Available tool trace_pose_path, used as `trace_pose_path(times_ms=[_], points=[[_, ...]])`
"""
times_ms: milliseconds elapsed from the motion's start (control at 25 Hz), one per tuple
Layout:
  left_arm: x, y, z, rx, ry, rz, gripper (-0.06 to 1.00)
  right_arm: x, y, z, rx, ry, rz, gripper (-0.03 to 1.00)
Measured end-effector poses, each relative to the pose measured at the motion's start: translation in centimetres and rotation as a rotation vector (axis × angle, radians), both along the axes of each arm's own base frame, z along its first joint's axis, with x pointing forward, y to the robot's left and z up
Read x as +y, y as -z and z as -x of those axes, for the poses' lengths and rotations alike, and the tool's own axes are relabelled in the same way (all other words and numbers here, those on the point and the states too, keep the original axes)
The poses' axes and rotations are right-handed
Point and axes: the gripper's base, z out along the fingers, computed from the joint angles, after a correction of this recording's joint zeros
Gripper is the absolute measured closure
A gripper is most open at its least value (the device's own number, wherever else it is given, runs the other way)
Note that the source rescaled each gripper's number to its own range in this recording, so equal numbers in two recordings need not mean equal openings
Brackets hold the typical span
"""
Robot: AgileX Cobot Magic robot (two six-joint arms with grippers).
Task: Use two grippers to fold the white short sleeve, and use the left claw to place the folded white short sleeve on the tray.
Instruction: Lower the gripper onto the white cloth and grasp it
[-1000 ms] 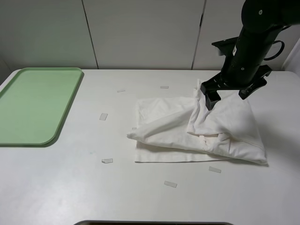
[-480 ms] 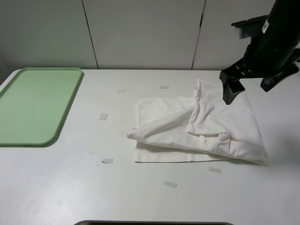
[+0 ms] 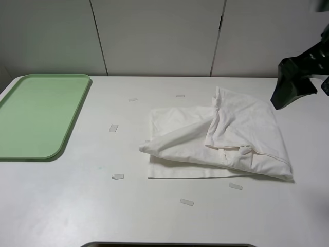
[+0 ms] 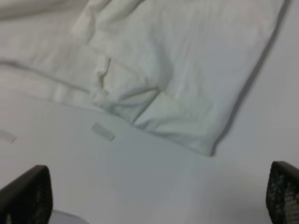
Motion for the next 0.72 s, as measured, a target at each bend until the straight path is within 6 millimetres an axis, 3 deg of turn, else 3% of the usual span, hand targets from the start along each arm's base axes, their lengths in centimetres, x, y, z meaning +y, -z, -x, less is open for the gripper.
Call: trace_pose_path(times_ms=[280, 320, 720], points=[[0.0, 0.0, 0.0, 0.000, 0.000, 0.000, -0.04, -2.0, -0.3, 5.9, -0.073, 0.000, -0.051, -0.03], [0.0, 0.0, 0.0, 0.000, 0.000, 0.000, -0.04, -2.0, -0.3, 5.9, -0.073, 0.000, -0.051, -0.03], [0.0, 0.0, 0.0, 0.000, 0.000, 0.000, -0.04, -4.4, -1.2, 12.7, -0.269, -0.003, -0.124, -0.03]])
